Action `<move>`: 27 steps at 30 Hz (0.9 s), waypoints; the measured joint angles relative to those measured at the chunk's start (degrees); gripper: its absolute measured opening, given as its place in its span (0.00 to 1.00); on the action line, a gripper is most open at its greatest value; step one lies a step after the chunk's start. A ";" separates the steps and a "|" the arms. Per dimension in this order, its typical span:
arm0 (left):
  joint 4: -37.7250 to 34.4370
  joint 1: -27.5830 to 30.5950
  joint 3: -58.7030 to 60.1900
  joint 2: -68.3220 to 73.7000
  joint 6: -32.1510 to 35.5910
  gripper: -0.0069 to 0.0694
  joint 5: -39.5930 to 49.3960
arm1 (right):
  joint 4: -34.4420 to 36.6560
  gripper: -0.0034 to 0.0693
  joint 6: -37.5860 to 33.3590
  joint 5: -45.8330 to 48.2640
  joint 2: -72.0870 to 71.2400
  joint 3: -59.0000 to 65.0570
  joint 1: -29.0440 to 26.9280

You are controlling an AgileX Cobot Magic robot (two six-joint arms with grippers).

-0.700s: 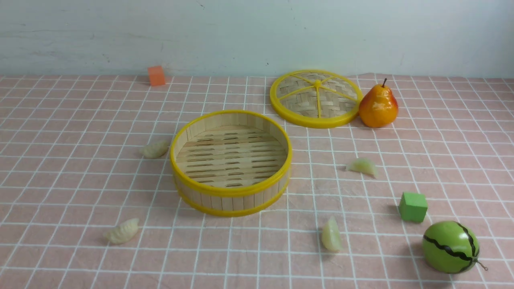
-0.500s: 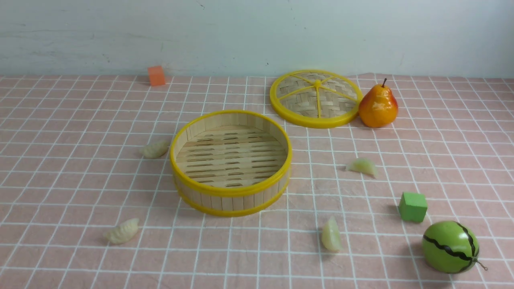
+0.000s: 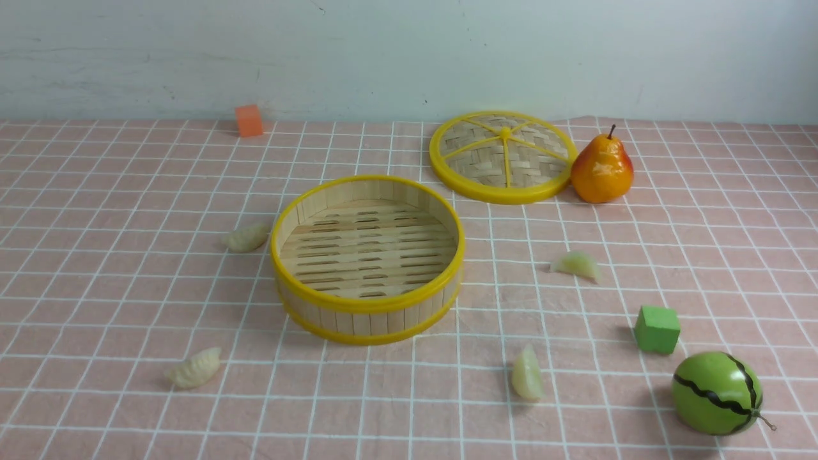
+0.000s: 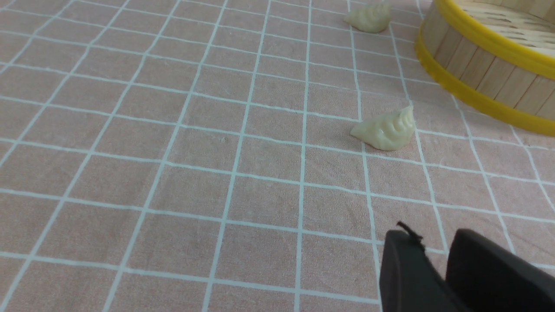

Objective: Put the dumplings into the steamer on the table with the pink tablecloth.
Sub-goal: 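Reach for and grasp a dumpling on the table with the left gripper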

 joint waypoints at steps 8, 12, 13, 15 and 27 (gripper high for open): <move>0.00 0.00 0.00 0.00 0.18 0.29 -0.89 | 0.07 0.38 0.00 0.00 0.00 0.00 0.00; 0.00 0.00 0.00 0.00 0.18 0.30 -2.23 | 0.83 0.38 0.00 -0.65 0.00 0.00 0.00; 0.00 0.00 0.05 0.00 0.18 0.30 -3.18 | 0.98 0.38 0.00 -1.30 0.00 0.13 0.00; 0.00 0.00 0.05 0.00 0.18 0.30 -6.33 | 1.24 0.38 0.00 -3.94 0.00 0.51 0.00; -0.02 0.00 0.05 0.00 -0.09 0.31 -35.87 | 1.42 0.38 9.99 -38.21 0.00 0.63 0.00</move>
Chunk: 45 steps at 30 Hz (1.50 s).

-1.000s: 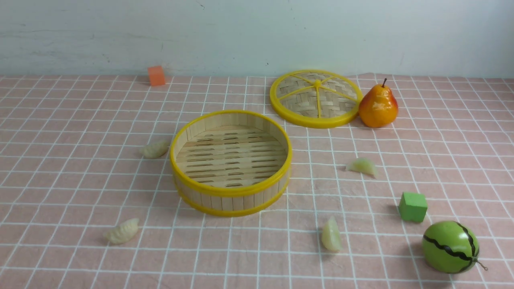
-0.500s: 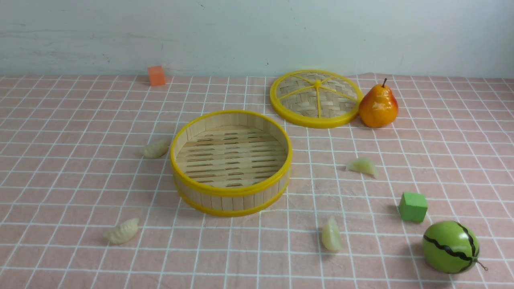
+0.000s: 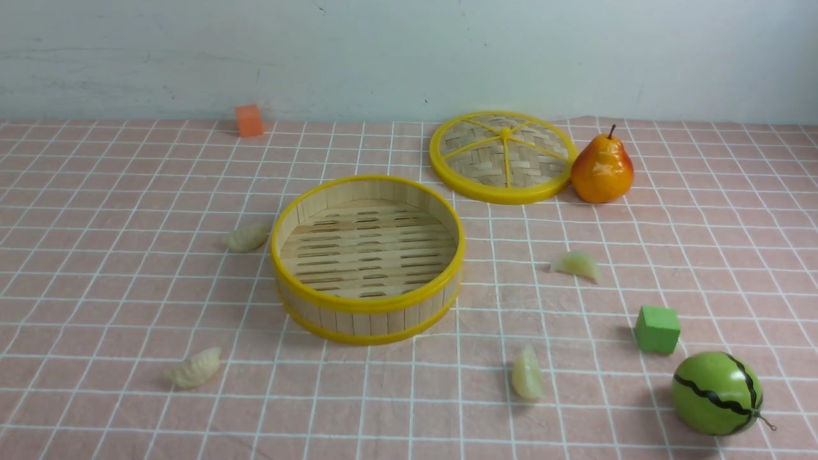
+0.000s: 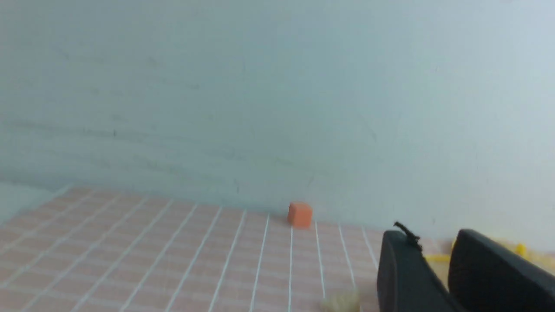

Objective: Put the dumplings into the steamer on the table with the pink tablecloth.
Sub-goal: 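Reach for and grasp a dumpling on the table with the left gripper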

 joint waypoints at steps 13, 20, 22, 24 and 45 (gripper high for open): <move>4.51 0.00 -17.17 6.36 -29.38 0.09 3.26 | -1.11 0.08 1.59 -0.07 5.71 -11.69 -0.20; 10.99 0.00 -35.47 30.34 -25.69 0.07 21.08 | -1.46 0.04 -12.85 18.46 24.24 -23.24 -0.20; 10.49 0.00 -40.71 37.82 -25.34 0.07 28.12 | -1.46 0.04 -15.10 25.48 30.81 -25.95 -0.20; 8.73 0.00 -45.60 44.43 -23.88 0.07 35.09 | -1.19 0.04 -15.74 34.11 36.93 -28.68 -0.20; -12.33 -0.91 -95.07 100.76 19.16 0.44 69.24 | 25.44 0.05 -44.98 50.76 58.56 -36.06 3.81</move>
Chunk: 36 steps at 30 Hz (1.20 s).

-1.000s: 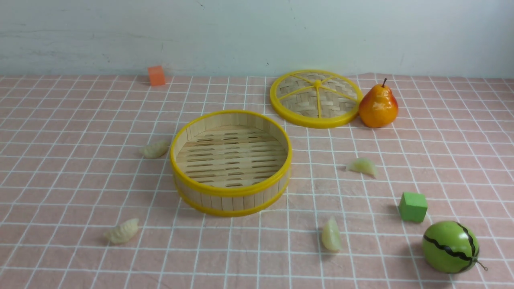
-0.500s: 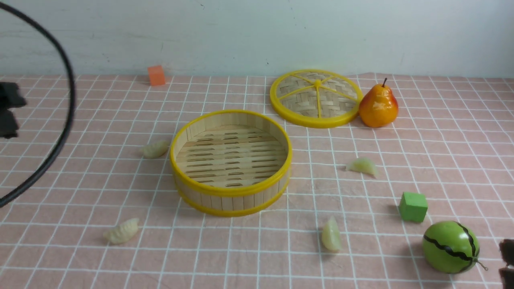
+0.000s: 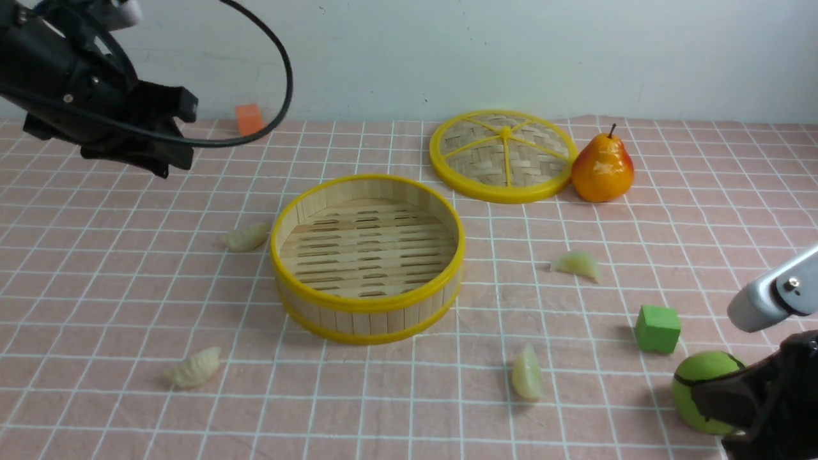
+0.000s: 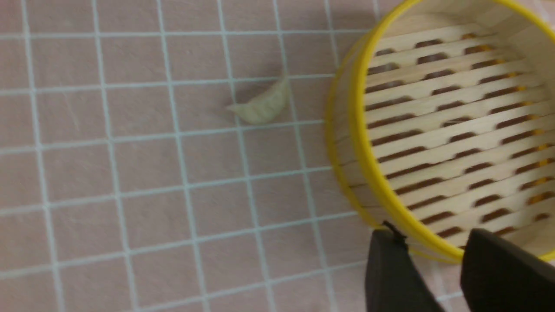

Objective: Put the dumplings into the steamer on the table with the pink tablecloth.
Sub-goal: 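Reach for and grasp a dumpling on the table with the left gripper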

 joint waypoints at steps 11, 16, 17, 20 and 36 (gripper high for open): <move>17.46 -6.97 -8.46 21.60 12.90 0.68 -15.38 | 0.41 0.06 -0.46 -3.22 7.76 0.00 0.28; 18.17 -7.01 -8.46 26.10 11.91 0.68 -22.10 | 0.41 0.06 -0.46 -3.22 9.57 0.00 0.28; 18.17 -7.01 -8.49 26.96 11.19 0.68 -23.00 | 0.41 0.06 -0.46 -3.22 9.57 0.00 0.28; 18.17 -7.01 -8.56 28.16 9.76 0.67 -23.18 | 0.41 0.07 -0.46 -3.28 9.57 0.00 0.28; 20.27 -6.96 -14.08 28.88 -12.06 0.33 -11.77 | 4.42 0.08 -0.47 -3.57 9.57 0.00 0.28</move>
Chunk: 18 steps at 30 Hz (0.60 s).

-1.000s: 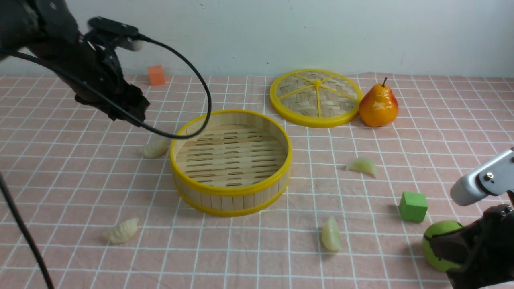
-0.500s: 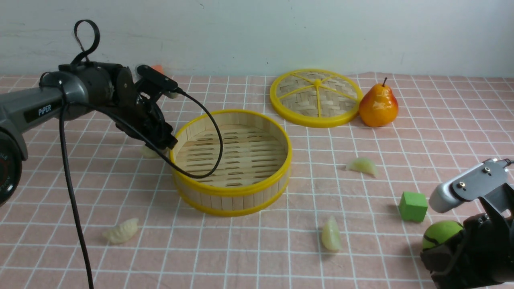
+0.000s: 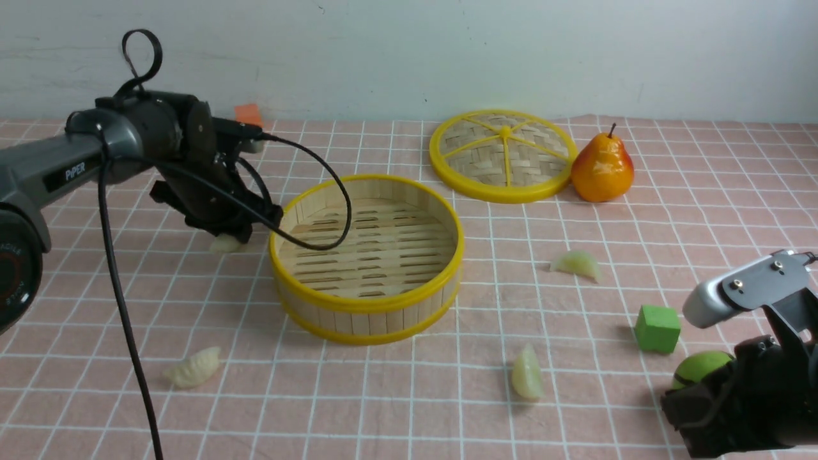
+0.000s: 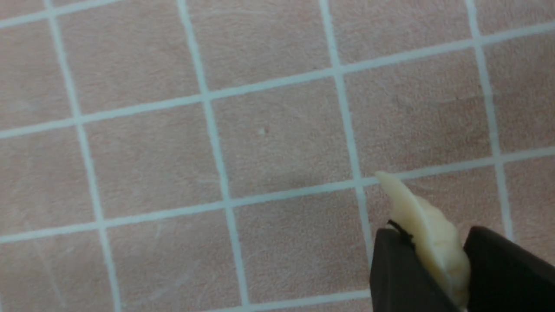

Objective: Put the dumplings into the steamer on the table with the pink tablecloth.
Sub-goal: 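Reach for and grasp a dumpling on the table with the left gripper, then place the dumpling into the bamboo steamer basket with the left gripper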

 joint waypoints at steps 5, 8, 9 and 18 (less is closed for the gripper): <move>-11.28 -0.38 -8.87 -5.29 -4.13 0.33 8.47 | 0.18 0.08 0.00 -0.17 0.00 0.00 0.00; -18.18 -1.58 -10.66 -6.38 -2.46 0.33 11.43 | 0.18 0.08 0.00 -0.23 0.00 0.00 0.00; -20.53 -2.60 -10.78 -6.17 -2.46 0.33 12.40 | 0.18 0.08 0.00 -0.23 0.00 0.00 0.00; -13.87 -9.53 -10.70 3.96 -2.46 0.37 8.15 | 2.48 0.09 0.00 0.02 0.00 0.00 0.00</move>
